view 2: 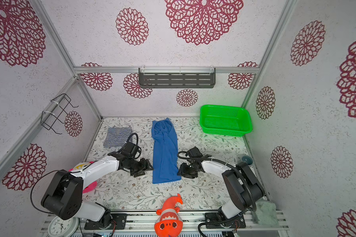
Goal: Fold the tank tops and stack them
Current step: 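Grasp the strip's end nearest the robot with both grippers and lift it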
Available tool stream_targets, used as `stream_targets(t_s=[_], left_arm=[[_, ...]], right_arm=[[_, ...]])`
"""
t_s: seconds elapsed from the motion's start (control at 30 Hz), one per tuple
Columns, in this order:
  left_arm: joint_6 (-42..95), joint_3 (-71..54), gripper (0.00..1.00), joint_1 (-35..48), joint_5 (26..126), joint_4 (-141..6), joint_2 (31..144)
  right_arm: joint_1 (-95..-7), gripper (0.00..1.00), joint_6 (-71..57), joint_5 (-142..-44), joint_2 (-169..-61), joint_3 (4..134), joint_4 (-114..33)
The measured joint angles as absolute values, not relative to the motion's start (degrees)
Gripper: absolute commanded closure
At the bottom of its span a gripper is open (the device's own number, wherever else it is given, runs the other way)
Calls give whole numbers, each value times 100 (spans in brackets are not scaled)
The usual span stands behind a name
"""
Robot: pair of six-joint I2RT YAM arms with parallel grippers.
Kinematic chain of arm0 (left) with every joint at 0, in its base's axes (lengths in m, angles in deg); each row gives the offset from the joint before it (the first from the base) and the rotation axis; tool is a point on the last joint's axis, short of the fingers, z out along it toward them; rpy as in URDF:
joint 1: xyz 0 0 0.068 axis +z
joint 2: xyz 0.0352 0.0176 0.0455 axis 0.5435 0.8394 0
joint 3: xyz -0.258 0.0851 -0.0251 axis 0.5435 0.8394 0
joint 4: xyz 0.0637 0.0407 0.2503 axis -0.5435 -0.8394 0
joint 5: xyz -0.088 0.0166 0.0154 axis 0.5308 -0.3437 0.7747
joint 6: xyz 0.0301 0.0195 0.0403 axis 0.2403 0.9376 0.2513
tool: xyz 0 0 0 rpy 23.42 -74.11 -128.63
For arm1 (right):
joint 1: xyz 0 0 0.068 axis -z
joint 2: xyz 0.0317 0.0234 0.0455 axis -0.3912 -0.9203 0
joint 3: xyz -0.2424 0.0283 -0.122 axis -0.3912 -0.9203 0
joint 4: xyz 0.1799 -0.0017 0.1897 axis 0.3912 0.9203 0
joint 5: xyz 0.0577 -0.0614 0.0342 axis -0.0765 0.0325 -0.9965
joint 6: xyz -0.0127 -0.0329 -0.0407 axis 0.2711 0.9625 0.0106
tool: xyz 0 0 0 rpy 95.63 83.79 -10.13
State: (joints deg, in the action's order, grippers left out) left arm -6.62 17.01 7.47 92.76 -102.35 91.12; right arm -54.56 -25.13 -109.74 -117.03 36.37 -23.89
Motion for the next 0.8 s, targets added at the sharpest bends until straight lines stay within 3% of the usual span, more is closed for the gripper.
stream_targets(t_s=[0.47, 0.57, 0.7, 0.8], left_arm=[[-1283, 2066, 57, 376, 9741, -9749, 9730], [-1272, 2064, 69, 343, 9802, -9675, 9813], [-1296, 2050, 98, 284, 9851, -9483, 9984], [-1250, 2053, 100, 258, 9792, -9465, 9984]], right_arm=[[-5725, 64, -2814, -10915, -11705, 3421, -2927], [-5758, 69, -2847, -10843, -11705, 3421, -2964], [-5812, 87, -2864, -10782, -11707, 3423, -2951], [-5889, 97, -2858, -10675, -11705, 3429, -2863]])
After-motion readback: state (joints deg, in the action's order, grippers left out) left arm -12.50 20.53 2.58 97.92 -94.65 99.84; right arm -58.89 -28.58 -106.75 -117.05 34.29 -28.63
